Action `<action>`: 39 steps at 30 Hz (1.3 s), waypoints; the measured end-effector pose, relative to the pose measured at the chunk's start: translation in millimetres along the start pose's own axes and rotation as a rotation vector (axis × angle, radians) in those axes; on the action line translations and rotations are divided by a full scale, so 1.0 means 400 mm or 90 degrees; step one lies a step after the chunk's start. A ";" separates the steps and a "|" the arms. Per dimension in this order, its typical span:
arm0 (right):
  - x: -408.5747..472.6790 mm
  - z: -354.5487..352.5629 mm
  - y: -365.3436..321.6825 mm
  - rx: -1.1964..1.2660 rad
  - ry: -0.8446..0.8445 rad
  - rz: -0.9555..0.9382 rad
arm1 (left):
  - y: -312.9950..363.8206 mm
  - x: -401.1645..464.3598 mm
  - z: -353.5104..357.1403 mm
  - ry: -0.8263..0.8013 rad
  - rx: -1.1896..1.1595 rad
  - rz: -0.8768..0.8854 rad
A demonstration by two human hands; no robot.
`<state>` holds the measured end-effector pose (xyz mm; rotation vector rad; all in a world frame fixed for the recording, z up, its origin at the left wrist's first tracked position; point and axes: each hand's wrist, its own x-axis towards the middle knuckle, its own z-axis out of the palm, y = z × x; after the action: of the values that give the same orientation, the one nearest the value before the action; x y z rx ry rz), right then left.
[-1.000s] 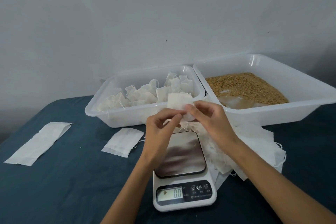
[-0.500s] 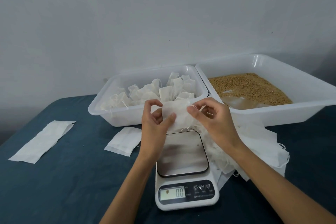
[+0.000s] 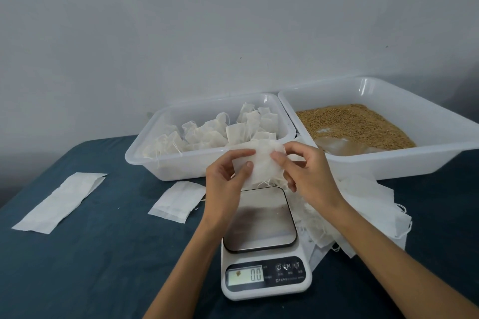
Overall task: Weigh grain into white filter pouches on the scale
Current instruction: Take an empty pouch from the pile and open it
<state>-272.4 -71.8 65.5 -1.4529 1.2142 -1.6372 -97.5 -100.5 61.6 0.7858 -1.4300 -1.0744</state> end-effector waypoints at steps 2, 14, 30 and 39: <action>0.000 -0.005 -0.004 0.019 0.020 -0.014 | -0.002 0.002 0.002 0.015 0.011 -0.004; -0.003 -0.005 -0.024 0.028 0.031 -0.016 | 0.002 0.004 -0.003 0.073 -0.010 -0.013; -0.006 -0.005 -0.034 0.020 -0.061 -0.050 | 0.007 0.004 -0.007 0.076 -0.070 -0.059; -0.006 -0.032 -0.067 -0.014 -0.125 0.009 | 0.009 0.008 -0.012 0.086 -0.016 -0.018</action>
<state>-281.1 -56.5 89.5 -1.5740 1.1311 -1.4377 -92.9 -103.1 66.1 0.8470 -1.2934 -1.0390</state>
